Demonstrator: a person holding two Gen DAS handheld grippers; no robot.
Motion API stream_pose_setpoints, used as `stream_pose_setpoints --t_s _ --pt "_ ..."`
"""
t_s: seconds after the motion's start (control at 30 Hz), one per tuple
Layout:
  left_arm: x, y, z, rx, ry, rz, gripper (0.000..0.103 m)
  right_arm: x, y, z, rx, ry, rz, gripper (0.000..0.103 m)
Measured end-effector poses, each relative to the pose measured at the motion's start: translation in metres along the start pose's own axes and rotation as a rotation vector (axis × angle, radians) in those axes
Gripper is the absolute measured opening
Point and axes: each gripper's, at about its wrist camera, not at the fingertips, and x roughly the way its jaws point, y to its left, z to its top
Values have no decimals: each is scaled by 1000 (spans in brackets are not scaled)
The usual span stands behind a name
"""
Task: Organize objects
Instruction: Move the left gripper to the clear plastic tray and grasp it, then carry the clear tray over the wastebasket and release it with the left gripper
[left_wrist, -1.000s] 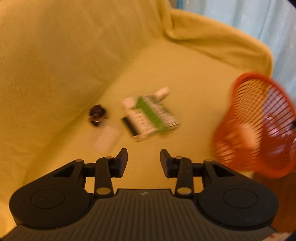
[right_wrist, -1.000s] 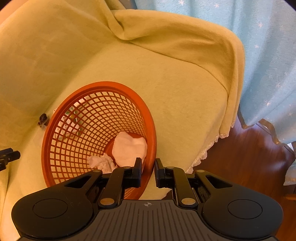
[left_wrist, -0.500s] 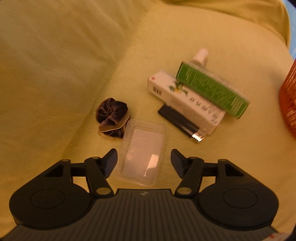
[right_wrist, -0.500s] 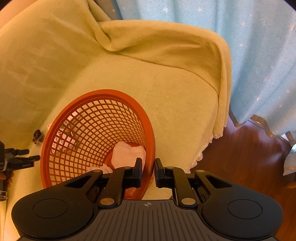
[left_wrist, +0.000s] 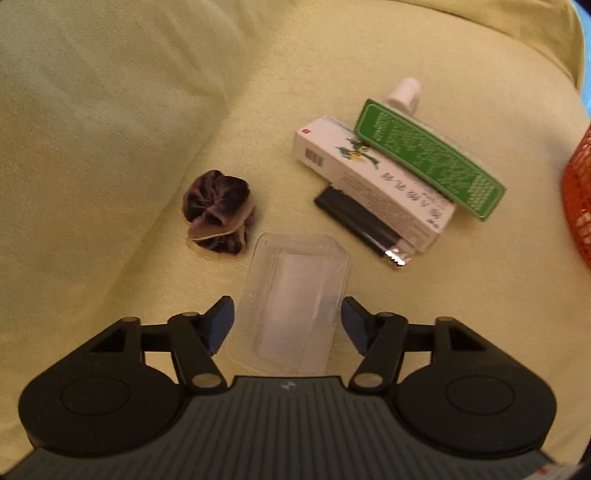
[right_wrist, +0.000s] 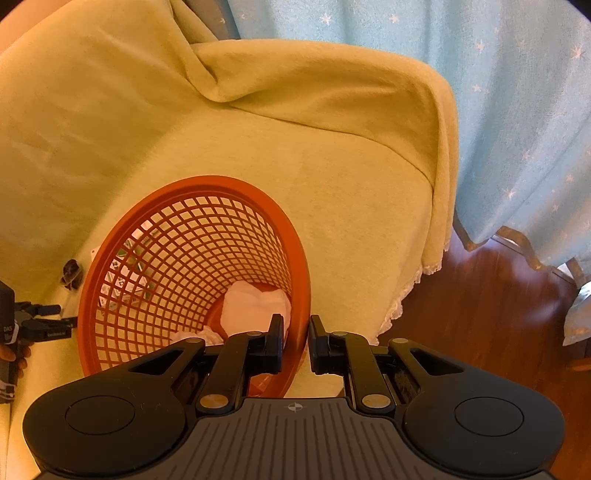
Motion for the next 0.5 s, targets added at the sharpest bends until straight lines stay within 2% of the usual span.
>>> stream_pose_setpoints --t_s 0.07,0.13,0.2,0.23,0.3,0.5 --pt "-1 0 1 10 -12 1 72 1 -2 0 -10 2 3 10" --pt "3 0 4 8 -8 -2 72 2 -5 1 -10 5 5 10" --pt "9 -1 5 8 12 -15 68 3 -8 0 2 10 11 10" --pt "11 -3 4 18 22 -17 56 4 -9 0 9 12 15 10" --pt "12 -10 4 29 16 4 55 4 -12 -2 31 24 22 10" --pt "-12 -24 2 -39 -23 28 55 2 -19 -8 72 47 31 11"
